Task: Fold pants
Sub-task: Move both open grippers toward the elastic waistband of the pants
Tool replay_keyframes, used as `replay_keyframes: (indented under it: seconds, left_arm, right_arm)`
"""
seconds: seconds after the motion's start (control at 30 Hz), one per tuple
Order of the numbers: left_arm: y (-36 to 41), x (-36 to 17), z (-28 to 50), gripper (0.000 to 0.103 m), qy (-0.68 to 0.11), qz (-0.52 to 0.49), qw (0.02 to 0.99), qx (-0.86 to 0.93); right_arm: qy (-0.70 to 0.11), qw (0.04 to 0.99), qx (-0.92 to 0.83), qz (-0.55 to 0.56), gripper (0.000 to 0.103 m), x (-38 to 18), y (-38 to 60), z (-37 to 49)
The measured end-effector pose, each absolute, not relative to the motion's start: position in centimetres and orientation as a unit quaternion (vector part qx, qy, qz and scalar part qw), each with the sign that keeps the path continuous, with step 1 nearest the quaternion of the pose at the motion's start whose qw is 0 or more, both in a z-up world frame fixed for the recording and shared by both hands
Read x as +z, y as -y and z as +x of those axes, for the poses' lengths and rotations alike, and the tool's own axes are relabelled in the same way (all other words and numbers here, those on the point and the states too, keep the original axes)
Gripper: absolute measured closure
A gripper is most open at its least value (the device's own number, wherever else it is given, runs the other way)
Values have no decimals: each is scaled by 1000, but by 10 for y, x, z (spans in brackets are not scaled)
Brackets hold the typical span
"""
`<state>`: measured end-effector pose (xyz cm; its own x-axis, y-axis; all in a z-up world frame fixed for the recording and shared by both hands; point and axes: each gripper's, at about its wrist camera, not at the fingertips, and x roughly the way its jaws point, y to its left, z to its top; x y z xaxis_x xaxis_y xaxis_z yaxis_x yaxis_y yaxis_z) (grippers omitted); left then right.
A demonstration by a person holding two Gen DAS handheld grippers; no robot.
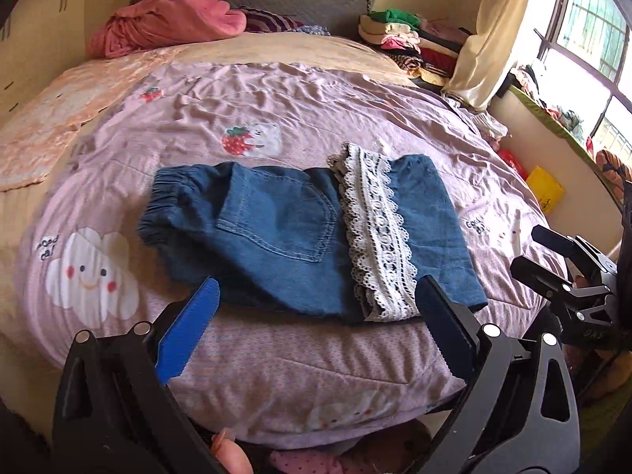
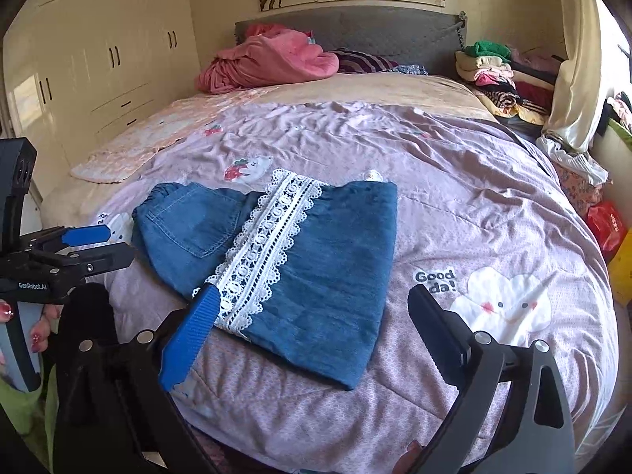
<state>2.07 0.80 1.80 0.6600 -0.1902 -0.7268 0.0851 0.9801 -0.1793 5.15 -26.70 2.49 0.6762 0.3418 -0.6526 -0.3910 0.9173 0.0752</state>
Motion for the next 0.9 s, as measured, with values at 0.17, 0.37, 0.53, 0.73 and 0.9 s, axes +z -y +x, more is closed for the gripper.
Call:
replay_keyframes:
  seconds: [0.17,0.37,0.53,0.73,0.9]
  left_arm:
    - [-26,18,19,10,-401,-81,910,-64]
    - [-46,14,19,10,-397,-93,912,-45]
    - [-61,6,21,10,-401,-107,909,-33]
    - [-78,-7,27,10,-410,-125,903,-18]
    - [-94,-17,32,10,-416,-146,897,-7]
  right_arm:
    - [-352,913,203,-48,6,28,254,56]
    - [-351,911,210,-57,6,30,237,65]
    - [-355,907,218,-58,6,29,226,74]
    - [-357,901,236,-69,6,28,206,89]
    - [-355,896,253,-78,6,31,187,106]
